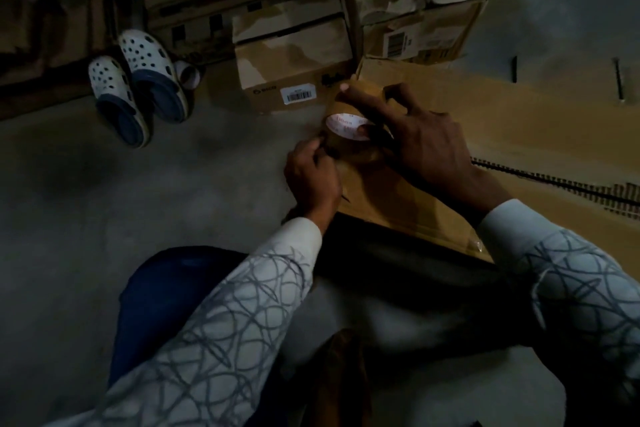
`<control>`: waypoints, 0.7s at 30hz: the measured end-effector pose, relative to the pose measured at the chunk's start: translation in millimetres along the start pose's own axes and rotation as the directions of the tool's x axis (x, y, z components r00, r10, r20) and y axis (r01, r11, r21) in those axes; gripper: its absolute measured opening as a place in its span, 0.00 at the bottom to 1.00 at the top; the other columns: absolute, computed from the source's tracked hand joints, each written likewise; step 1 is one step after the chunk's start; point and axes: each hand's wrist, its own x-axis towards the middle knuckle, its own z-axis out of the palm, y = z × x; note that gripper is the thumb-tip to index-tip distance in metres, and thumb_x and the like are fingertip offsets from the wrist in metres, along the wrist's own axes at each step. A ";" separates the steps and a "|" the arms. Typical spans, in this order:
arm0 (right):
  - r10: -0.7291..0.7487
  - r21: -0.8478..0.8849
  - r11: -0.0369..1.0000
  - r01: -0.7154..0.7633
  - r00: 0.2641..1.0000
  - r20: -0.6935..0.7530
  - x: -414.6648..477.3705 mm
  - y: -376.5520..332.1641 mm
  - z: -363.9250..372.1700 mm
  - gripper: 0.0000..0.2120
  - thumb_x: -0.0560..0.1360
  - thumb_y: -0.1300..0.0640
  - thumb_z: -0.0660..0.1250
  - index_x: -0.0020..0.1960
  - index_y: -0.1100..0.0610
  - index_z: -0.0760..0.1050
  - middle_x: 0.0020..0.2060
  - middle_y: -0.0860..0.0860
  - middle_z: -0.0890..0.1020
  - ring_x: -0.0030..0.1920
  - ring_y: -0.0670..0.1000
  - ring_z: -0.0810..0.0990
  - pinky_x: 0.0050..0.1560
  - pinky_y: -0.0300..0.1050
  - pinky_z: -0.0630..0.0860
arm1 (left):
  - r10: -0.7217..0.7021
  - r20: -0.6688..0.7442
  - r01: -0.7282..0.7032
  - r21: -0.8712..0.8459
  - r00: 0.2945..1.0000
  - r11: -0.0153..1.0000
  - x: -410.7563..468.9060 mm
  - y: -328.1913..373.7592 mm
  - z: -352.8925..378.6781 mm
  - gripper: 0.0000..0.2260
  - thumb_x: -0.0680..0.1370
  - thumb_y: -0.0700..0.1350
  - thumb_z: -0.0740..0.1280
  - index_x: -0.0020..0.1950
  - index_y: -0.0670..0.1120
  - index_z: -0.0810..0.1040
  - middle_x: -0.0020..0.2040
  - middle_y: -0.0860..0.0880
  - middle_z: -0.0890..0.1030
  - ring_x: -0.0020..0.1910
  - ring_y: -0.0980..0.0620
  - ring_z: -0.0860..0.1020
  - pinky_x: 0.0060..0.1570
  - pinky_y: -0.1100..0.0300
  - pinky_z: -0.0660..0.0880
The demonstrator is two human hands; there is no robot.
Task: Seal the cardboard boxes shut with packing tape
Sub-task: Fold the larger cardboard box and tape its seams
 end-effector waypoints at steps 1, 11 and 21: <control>-0.009 0.002 1.000 0.009 1.000 0.000 -0.7 0.0 -1.2 0.26 0.84 0.44 0.59 0.79 0.37 0.55 0.66 0.56 0.71 0.33 0.50 0.71 0.27 0.36 0.52 | 0.025 0.005 -0.025 -0.035 1.000 0.999 -6.9 -5.2 1.0 0.21 0.72 0.46 0.58 0.59 0.45 0.85 0.57 0.46 0.84 0.58 0.46 0.79 0.61 0.55 0.74; -0.011 -0.022 1.000 0.012 0.998 0.054 -7.3 6.7 -3.9 0.33 0.80 0.50 0.66 0.79 0.37 0.54 0.67 0.57 0.71 0.38 0.61 0.79 0.30 0.42 0.62 | 0.133 0.060 -0.144 0.246 0.989 0.959 -6.9 -15.2 7.2 0.20 0.79 0.51 0.54 0.62 0.48 0.81 0.58 0.47 0.83 0.58 0.44 0.79 0.53 0.58 0.70; -0.088 -0.102 0.991 0.090 0.996 0.025 -48.1 38.8 -34.6 0.20 0.81 0.45 0.63 0.72 0.42 0.69 0.61 0.58 0.70 0.54 0.61 0.71 0.36 0.47 0.67 | 0.123 -0.024 -0.108 0.333 0.992 0.937 -14.8 -8.7 13.7 0.15 0.84 0.47 0.57 0.66 0.53 0.79 0.63 0.47 0.81 0.61 0.42 0.77 0.54 0.56 0.70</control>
